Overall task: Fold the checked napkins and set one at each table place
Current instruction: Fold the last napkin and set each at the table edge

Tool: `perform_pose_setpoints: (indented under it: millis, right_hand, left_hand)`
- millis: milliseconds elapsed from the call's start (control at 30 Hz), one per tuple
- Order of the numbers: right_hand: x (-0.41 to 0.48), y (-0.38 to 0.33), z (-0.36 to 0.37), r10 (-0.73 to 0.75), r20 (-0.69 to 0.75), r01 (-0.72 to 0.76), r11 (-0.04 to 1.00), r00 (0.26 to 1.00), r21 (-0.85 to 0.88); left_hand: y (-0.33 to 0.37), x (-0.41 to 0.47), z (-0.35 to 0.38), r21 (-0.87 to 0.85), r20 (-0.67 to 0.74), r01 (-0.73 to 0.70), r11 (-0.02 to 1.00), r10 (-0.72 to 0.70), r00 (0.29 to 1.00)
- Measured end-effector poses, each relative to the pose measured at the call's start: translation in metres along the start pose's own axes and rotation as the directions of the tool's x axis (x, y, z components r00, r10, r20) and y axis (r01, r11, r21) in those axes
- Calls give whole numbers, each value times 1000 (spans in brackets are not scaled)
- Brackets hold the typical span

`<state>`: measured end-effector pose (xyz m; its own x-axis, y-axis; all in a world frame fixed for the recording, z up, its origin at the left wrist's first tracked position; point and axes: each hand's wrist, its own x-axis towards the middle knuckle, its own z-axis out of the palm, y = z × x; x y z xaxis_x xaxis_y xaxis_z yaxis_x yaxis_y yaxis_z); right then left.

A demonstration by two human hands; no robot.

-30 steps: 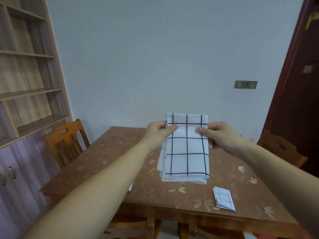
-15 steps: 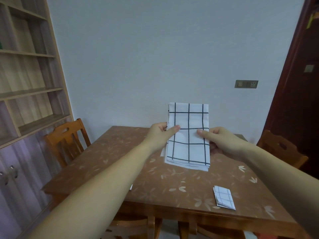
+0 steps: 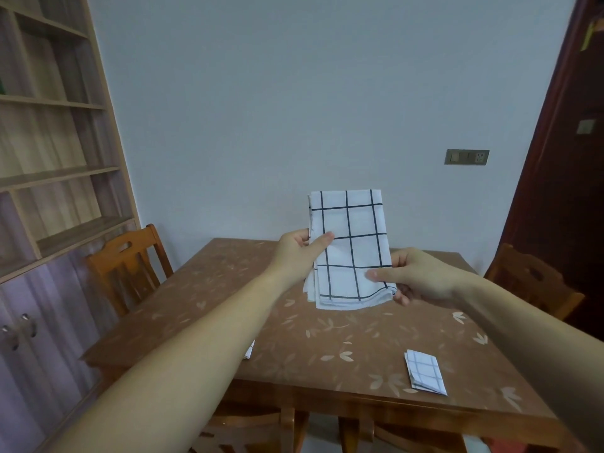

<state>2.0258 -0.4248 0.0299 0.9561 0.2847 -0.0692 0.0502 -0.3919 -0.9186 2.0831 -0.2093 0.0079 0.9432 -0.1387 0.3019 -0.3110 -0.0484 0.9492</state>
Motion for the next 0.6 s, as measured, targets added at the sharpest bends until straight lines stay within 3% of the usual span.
perform_pose_setpoints:
  millis: [467,600]
  right_hand:
    - [-4,-2,-5,40,174,-30,998,984,-57]
    - [-1,-2,-6,-31,39,30,999,999,36]
  left_hand:
    - [3,-1,3,-47,-9,12,999,-12,1000]
    - [1,-1,6,-53,44,38,998,-36,998]
